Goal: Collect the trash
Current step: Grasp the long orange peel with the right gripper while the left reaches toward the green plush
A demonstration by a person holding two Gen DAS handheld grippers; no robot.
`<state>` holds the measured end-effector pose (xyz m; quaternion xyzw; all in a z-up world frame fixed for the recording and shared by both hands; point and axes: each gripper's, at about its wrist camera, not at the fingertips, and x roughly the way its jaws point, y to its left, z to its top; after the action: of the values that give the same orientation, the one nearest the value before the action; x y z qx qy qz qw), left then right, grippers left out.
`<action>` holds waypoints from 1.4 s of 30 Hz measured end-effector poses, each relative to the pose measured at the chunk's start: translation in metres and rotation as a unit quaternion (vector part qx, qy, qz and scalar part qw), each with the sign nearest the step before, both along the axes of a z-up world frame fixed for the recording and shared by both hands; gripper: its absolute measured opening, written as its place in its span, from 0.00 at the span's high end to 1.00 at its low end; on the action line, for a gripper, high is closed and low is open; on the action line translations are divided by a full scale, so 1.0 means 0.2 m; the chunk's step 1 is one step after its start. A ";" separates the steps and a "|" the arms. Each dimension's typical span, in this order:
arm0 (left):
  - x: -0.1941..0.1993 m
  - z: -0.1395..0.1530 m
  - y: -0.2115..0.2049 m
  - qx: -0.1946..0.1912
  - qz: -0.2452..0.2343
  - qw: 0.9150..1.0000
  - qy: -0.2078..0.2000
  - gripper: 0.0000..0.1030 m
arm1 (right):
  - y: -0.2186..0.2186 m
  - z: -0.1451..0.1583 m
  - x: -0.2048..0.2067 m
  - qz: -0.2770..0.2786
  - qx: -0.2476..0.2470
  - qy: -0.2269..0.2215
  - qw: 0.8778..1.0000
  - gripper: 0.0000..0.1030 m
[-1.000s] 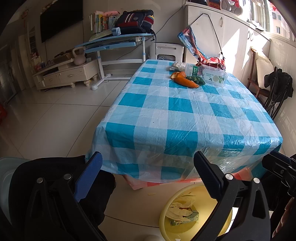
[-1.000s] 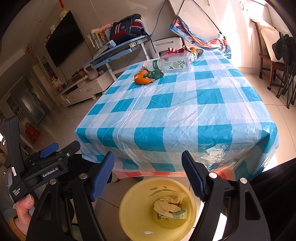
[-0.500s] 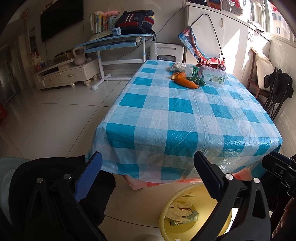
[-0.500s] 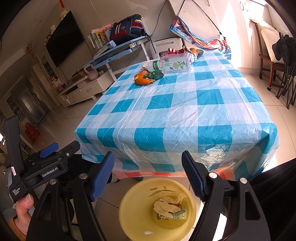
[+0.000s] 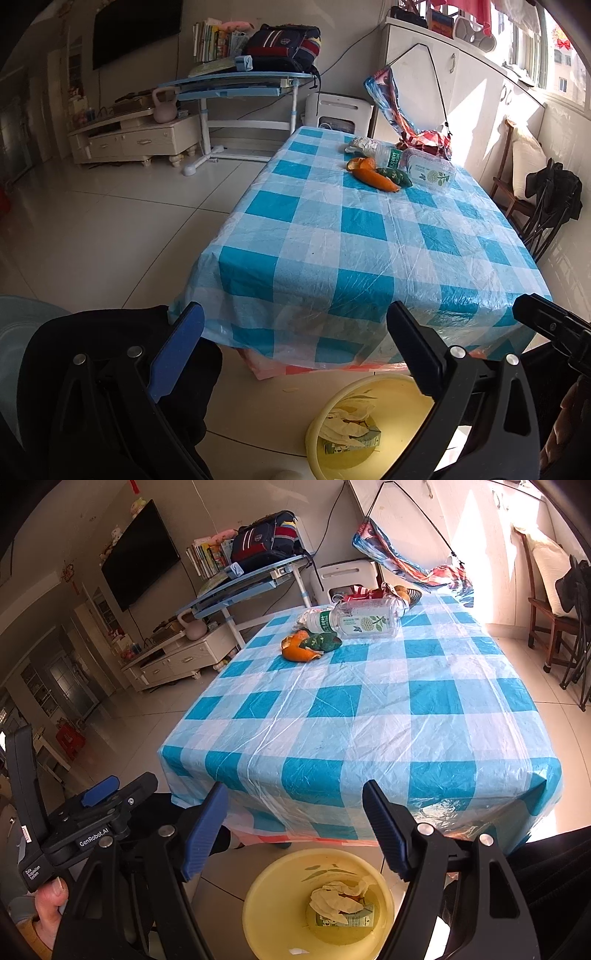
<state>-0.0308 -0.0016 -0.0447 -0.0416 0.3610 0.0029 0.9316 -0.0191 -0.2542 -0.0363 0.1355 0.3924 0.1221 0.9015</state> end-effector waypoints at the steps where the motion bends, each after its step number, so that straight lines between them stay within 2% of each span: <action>1: 0.00 0.00 0.01 -0.005 0.004 1.000 0.000 0.07 | 0.00 0.02 0.02 0.006 -0.004 -0.004 1.000 0.30; 9: 0.11 0.08 0.13 -0.033 0.025 0.999 -0.005 0.07 | 0.04 0.07 0.31 0.043 -0.042 -0.006 0.998 0.30; 17: 0.25 0.08 0.23 -0.050 0.047 0.998 0.001 0.07 | 0.20 0.04 0.74 0.098 -0.073 -0.016 0.992 0.30; 24: 0.29 0.05 0.26 -0.077 0.053 0.996 0.008 0.07 | 0.32 -0.04 1.12 0.124 -0.102 0.001 0.987 0.37; 30: 0.32 0.03 0.29 -0.104 0.056 0.993 0.020 0.07 | 0.36 -0.13 1.28 0.143 -0.108 0.035 0.983 0.43; 32: 0.33 0.03 0.30 -0.109 0.059 0.992 0.022 0.07 | 0.38 -0.16 1.30 0.148 -0.130 0.038 0.980 0.43; 35: 0.33 0.02 0.31 -0.114 0.061 0.991 0.024 0.07 | 0.38 -0.19 1.34 0.145 -0.135 0.047 0.979 0.44; 37: 0.34 0.02 0.31 -0.114 0.063 0.991 0.023 0.07 | 0.38 -0.21 1.34 0.148 -0.144 0.054 0.977 0.51; 39: 0.34 0.02 0.31 -0.111 0.063 0.992 0.022 0.07 | 0.39 -0.21 1.31 0.155 -0.163 0.052 0.973 0.71; 40: 0.34 0.03 0.31 -0.109 0.061 0.992 0.022 0.07 | 0.39 -0.20 1.29 0.161 -0.166 0.053 0.971 0.77; 42: 0.36 0.04 0.30 -0.105 0.053 0.993 0.023 0.07 | 0.38 -0.19 1.24 0.178 -0.173 0.058 0.967 0.82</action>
<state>0.0407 0.0579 -0.0367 -0.1587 0.3776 0.0155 0.9121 0.2284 -0.1779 -0.0742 -0.0879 0.4767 0.2024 0.8509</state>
